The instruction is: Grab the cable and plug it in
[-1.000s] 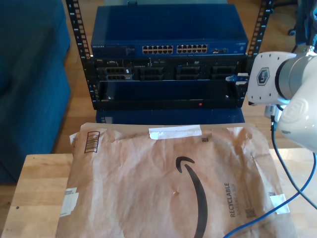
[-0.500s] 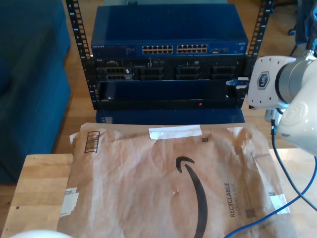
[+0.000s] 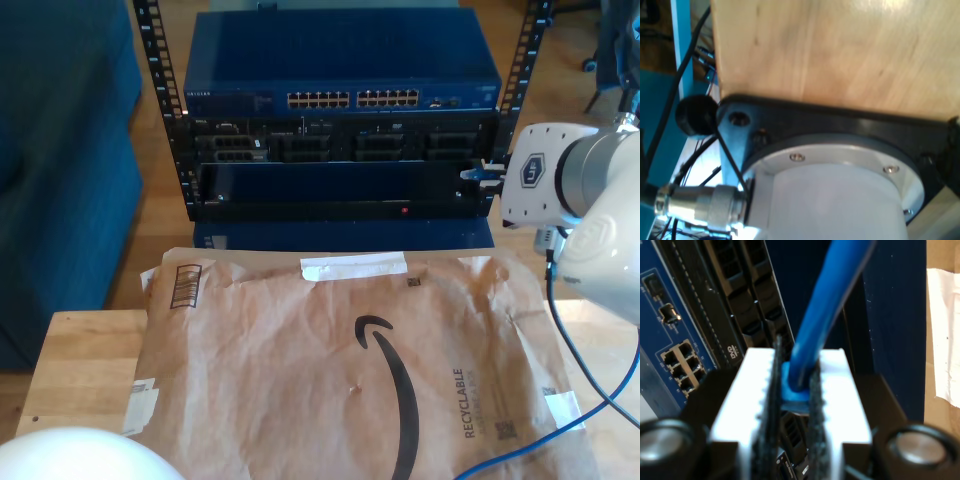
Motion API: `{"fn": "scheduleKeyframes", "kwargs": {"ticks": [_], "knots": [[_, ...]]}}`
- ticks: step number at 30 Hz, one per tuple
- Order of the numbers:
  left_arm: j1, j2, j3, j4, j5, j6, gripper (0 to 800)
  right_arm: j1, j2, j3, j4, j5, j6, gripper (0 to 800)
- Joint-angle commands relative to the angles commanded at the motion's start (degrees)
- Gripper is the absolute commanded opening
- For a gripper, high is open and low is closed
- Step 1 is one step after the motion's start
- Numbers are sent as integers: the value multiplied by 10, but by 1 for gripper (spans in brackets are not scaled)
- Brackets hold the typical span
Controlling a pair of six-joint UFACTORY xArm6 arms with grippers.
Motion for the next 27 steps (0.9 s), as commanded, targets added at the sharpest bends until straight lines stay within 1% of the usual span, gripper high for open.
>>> {"fn": "scheduleKeyframes", "kwargs": {"ticks": [1, 4, 5, 13, 19, 20, 23, 27], "knots": [[0, 4, 10, 1, -11, 0, 800, 0, 0, 1, 0, -7, 0, 1], [1, 30, 36, 0, -81, -3, 800, 0, 0, 3, 2, -18, 0, 1], [1, 30, 37, -1, -87, -4, 800, 1, 1, 3, 2, -18, 0, 1], [3, 32, 33, -2, -84, -1, 800, 13, -4, 14, -1, -20, 1, 1], [3, 32, 33, -1, -84, -1, 800, 18, 0, 18, -1, -57, 0, 1], [3, 32, 33, -2, -84, -1, 800, 24, 3, 16, 0, -65, 1, 1], [3, 32, 33, -2, -84, -1, 800, 47, 45, 13, 4, -118, 7, 1], [2, 32, 33, -2, -84, -1, 800, 58, 58, -15, -7, -126, 22, 1]]}}
